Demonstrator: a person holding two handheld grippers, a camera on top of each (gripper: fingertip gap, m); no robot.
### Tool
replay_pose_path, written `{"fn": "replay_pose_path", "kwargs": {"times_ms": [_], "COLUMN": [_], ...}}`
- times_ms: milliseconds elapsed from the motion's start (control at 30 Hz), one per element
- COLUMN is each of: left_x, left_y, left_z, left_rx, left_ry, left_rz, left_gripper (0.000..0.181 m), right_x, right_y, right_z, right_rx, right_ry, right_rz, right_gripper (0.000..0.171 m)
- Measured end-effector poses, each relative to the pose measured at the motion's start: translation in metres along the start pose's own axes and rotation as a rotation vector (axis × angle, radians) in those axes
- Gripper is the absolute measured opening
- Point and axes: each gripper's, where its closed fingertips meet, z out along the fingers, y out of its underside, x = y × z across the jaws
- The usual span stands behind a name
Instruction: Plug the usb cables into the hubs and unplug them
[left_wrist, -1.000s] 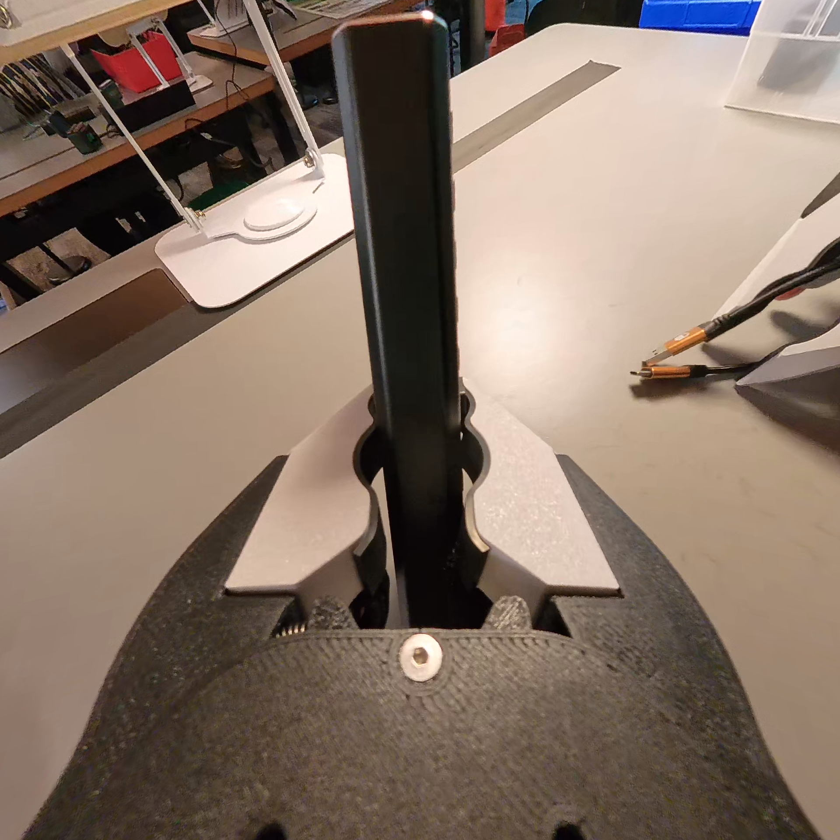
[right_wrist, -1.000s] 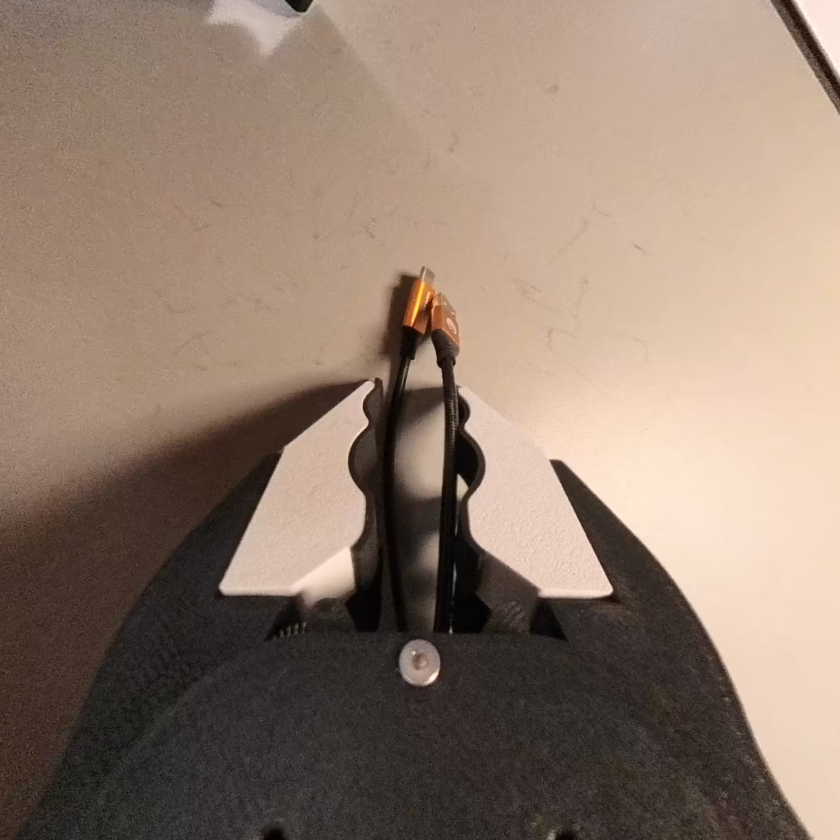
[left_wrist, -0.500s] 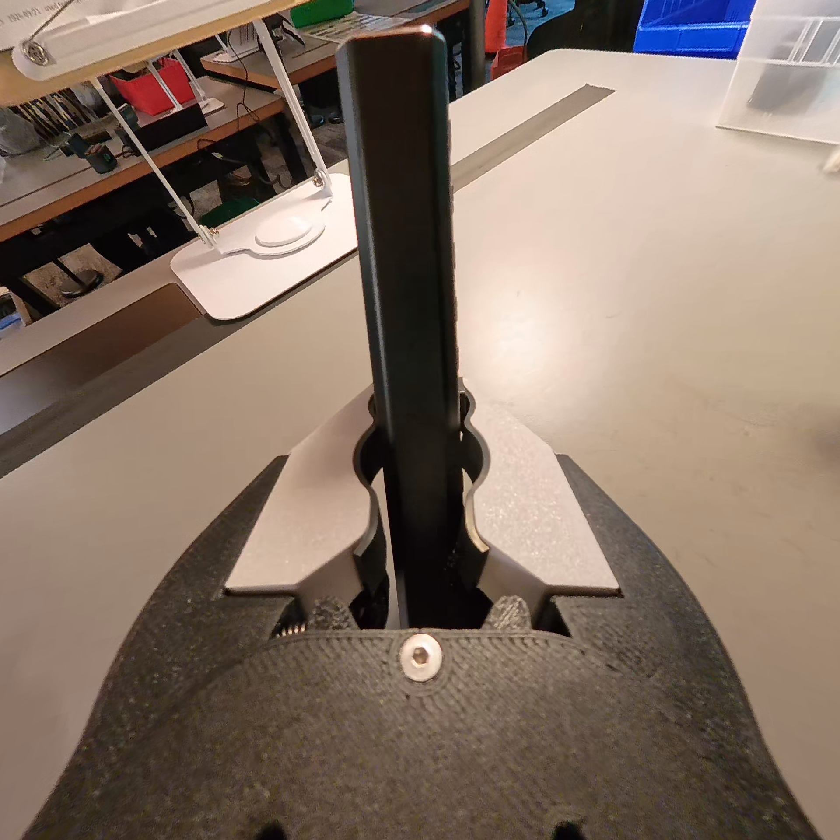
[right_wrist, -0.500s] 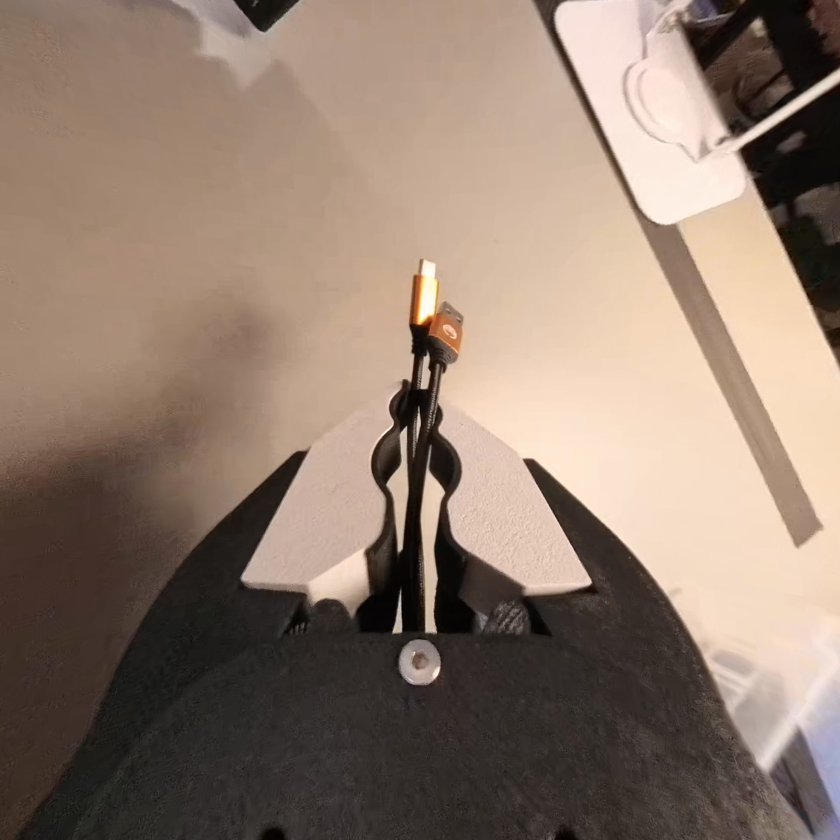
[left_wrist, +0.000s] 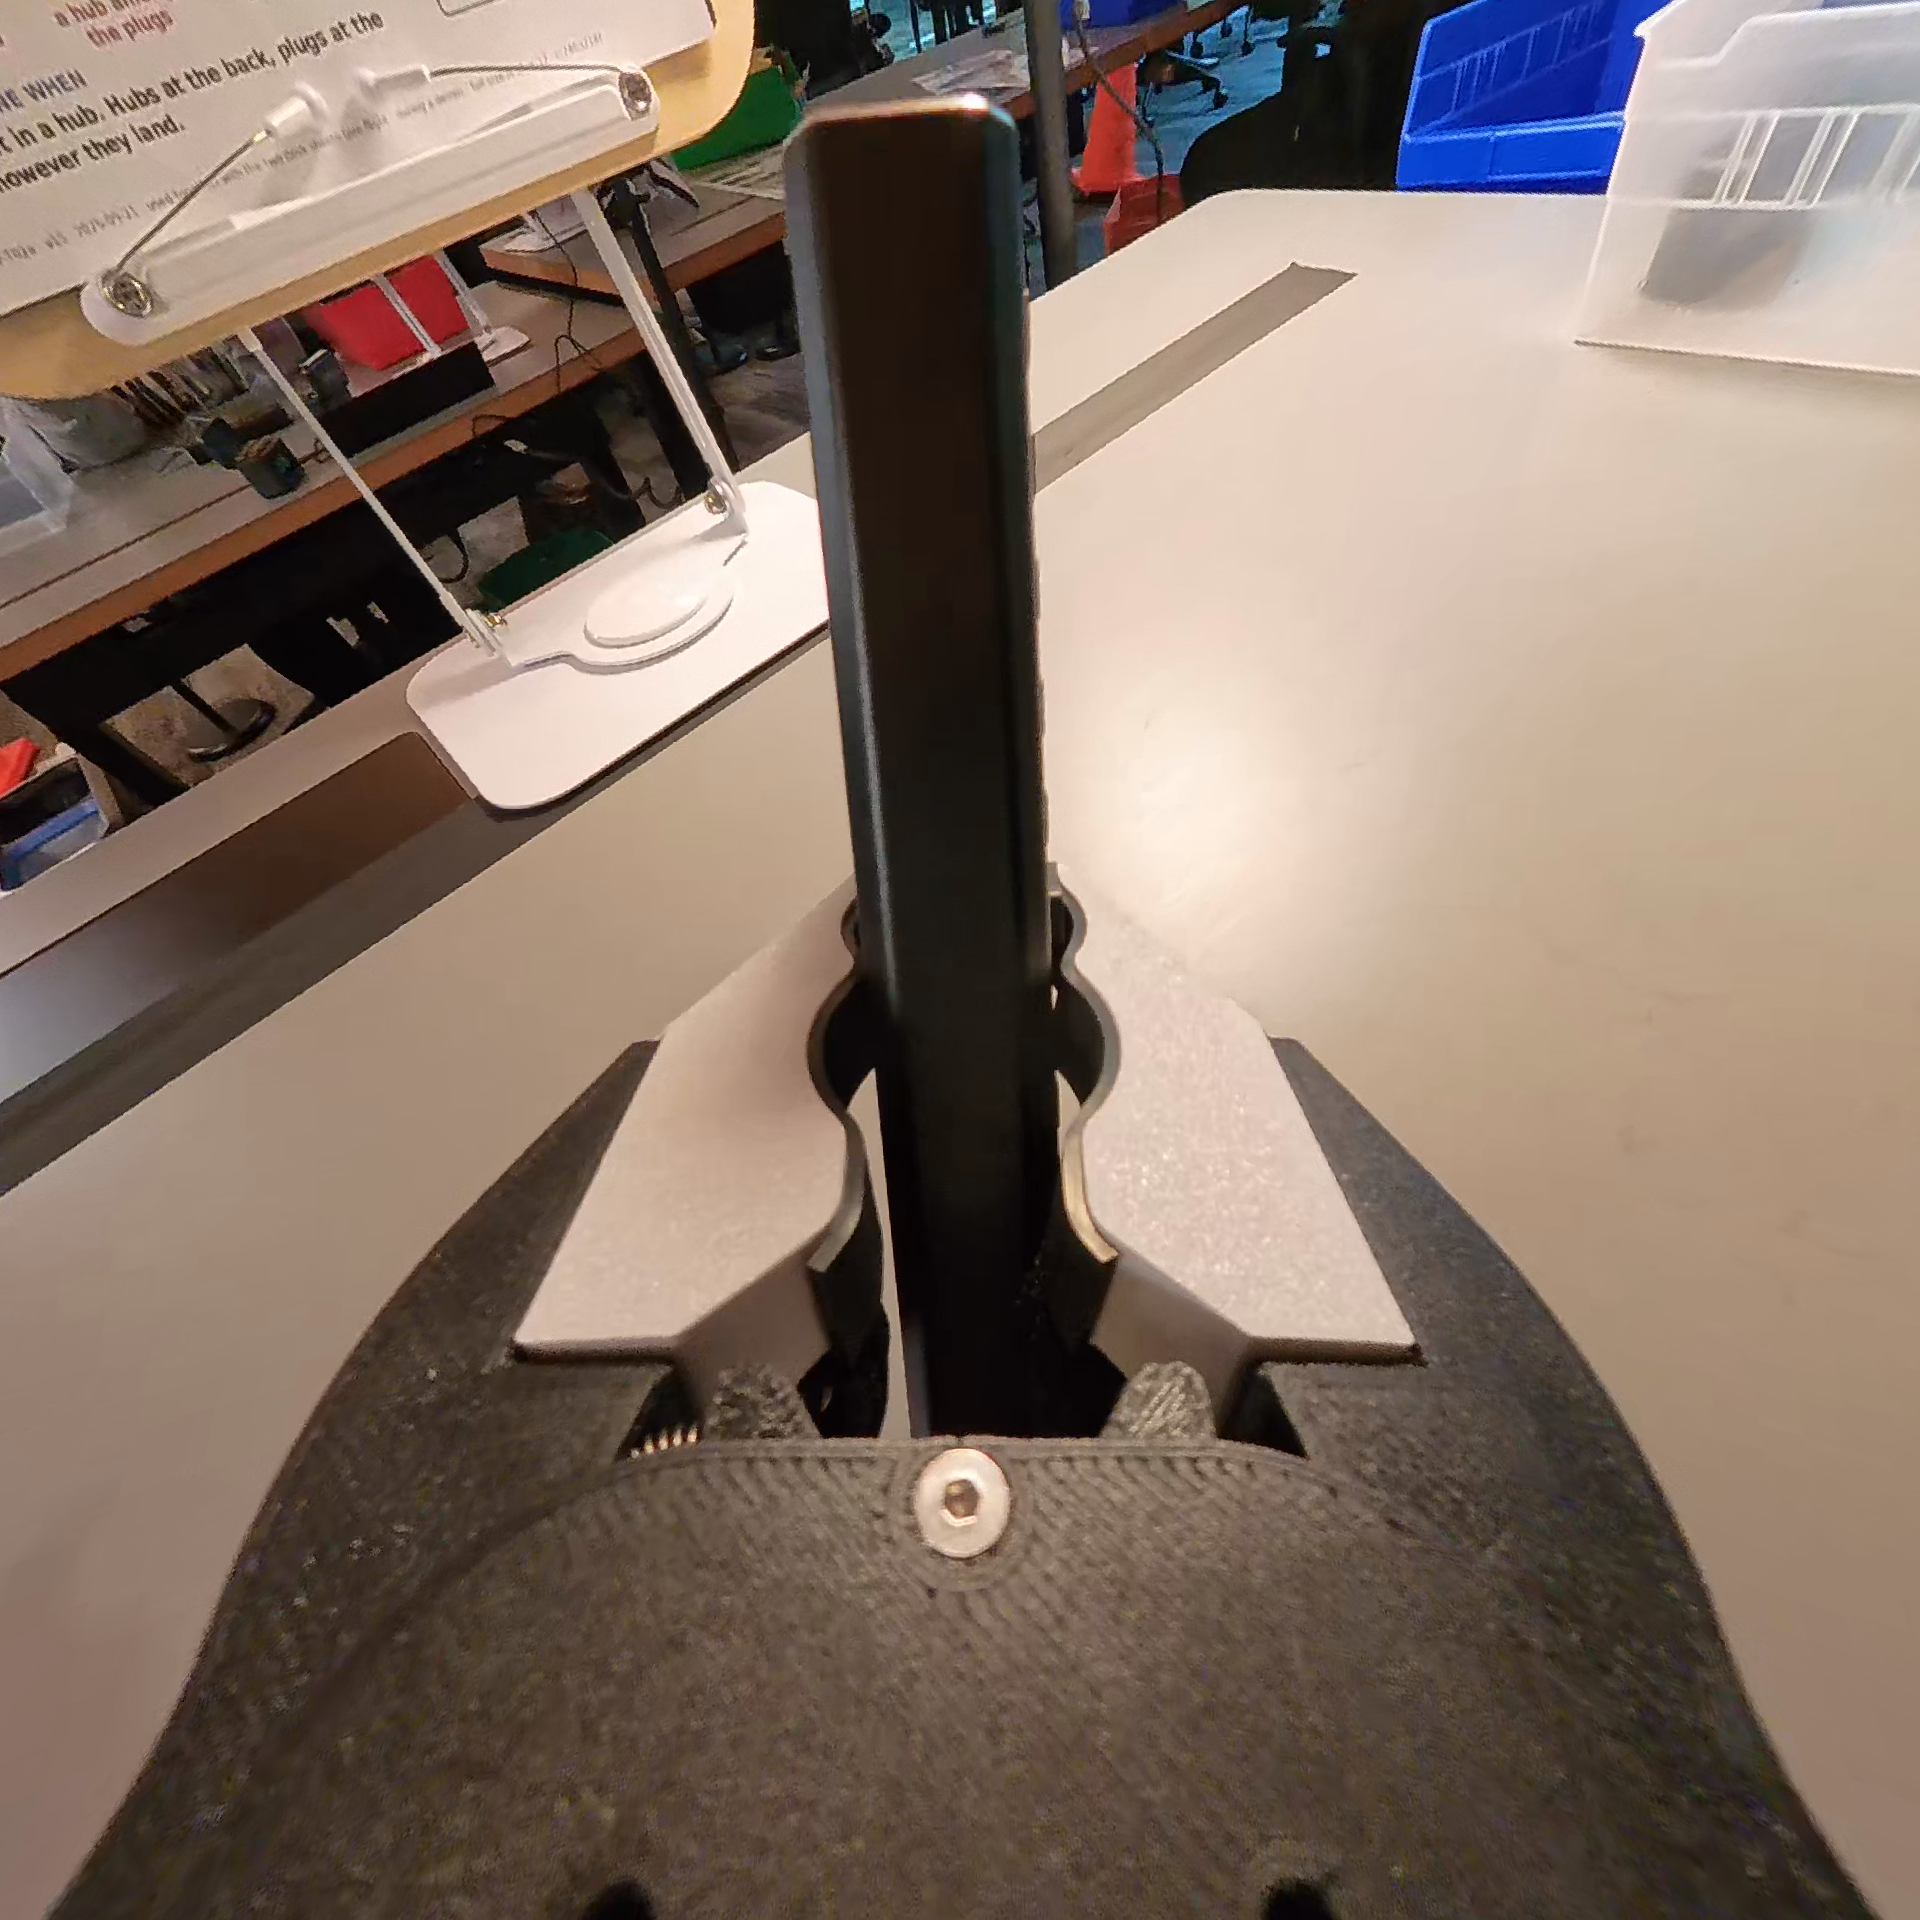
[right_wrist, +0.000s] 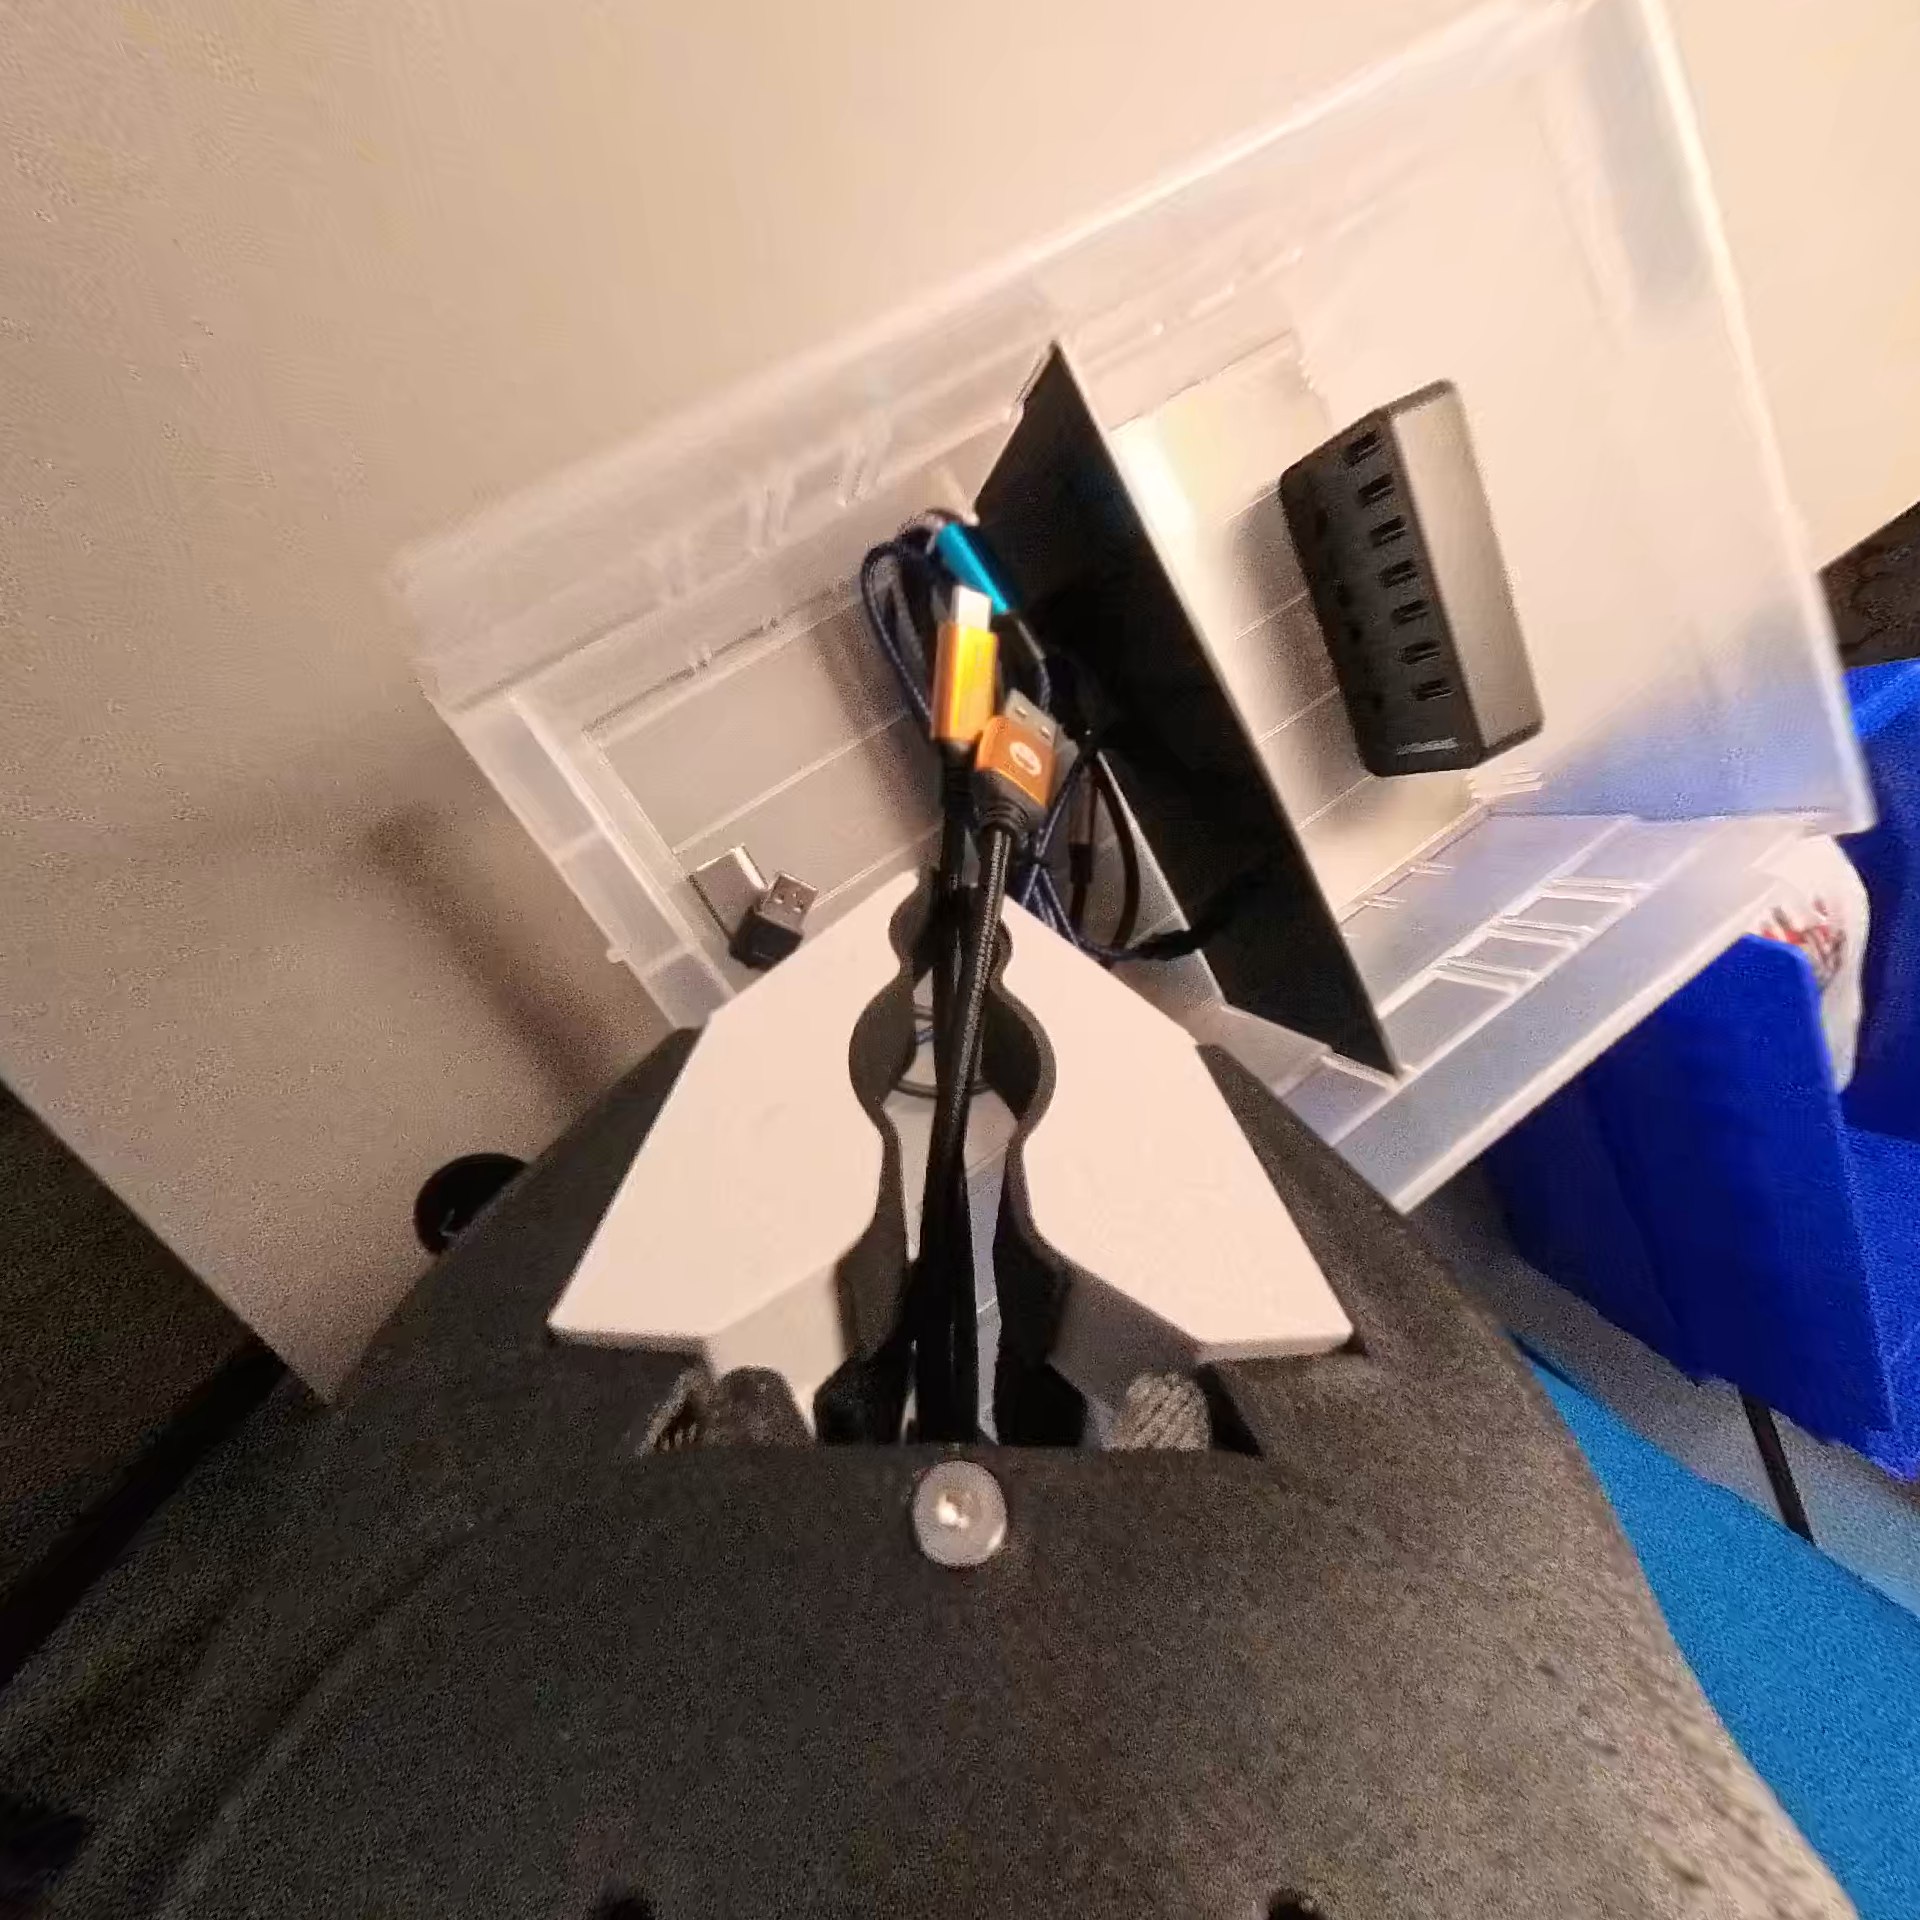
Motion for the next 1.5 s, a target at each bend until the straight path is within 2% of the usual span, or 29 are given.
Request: {"fn": "replay_pose_path", "kwargs": {"times_ms": [133, 200, 300, 433, 567, 733, 867, 967, 1133, 1200, 1233, 1267, 1300, 1433, 1500], "left_x": [0.006, 0.008, 0.012, 0.019, 0.044, 0.095, 0.128, 0.146, 0.166, 0.171, 0.174, 0.176, 0.177, 0.161, 0.140], "left_y": [0.002, 0.005, 0.007, 0.002, -0.007, -0.023, -0.035, -0.044, -0.050, -0.048, -0.048, -0.047, -0.048, -0.057, -0.058], "left_z": [0.002, 0.003, 0.003, 0.003, 0.001, -0.008, -0.020, -0.034, -0.055, -0.056, -0.058, -0.060, -0.060, -0.046, -0.037], "left_rx": [-0.002, -0.011, -0.018, -0.009, 0.019, 0.085, 0.148, 0.203, 0.249, 0.239, 0.238, 0.240, 0.241, 0.263, 0.282], "left_ry": [0.010, 0.016, 0.027, 0.068, 0.182, 0.452, 0.656, 0.803, 0.986, 1.002, 1.012, 1.023, 1.018, 0.855, 0.711], "left_rz": [0.004, 0.007, 0.015, 0.014, -0.014, -0.126, -0.196, -0.226, -0.244, -0.226, -0.216, -0.206, -0.202, -0.230, -0.221], "left_gripper": [0.031, 0.031, 0.031, 0.031, 0.030, 0.030, 0.030, 0.030, 0.031, 0.031, 0.031, 0.031, 0.031, 0.049, 0.049], "right_x": [0.006, 0.014, 0.024, 0.040, 0.030, -0.029, -0.093, -0.137, -0.186, -0.198, -0.199, -0.197, -0.197, -0.180, -0.154], "right_y": [0.008, 0.004, -0.003, -0.021, -0.080, -0.183, -0.260, -0.309, -0.366, -0.380, -0.383, -0.385, -0.385, -0.375, -0.363], "right_z": [0.034, 0.038, 0.029, 0.006, -0.007, 0.015, 0.047, 0.067, 0.074, 0.068, 0.067, 0.068, 0.066, 0.053, 0.038], "right_rx": [-0.085, -0.102, -0.097, -0.037, 0.083, 0.221, 0.371, 0.526, 0.777, 0.859, 0.880, 0.893, 0.902, 0.897, 0.878], "right_ry": [0.030, 0.064, 0.103, 0.199, 0.286, 0.258, 0.109, -0.071, -0.376, -0.480, -0.504, -0.502, -0.497, -0.333, -0.176], "right_rz": [-0.090, -0.115, -0.116, -0.094, -0.106, -0.183, -0.197, -0.120, 0.048, 0.115, 0.151, 0.168, 0.148, 0.082, 0.056], "right_gripper": [0.006, 0.024, 0.033, 0.034, 0.035, 0.043, 0.049, 0.053, 0.055, 0.055, 0.047, 0.031, 0.031, 0.027, 0.026]}}
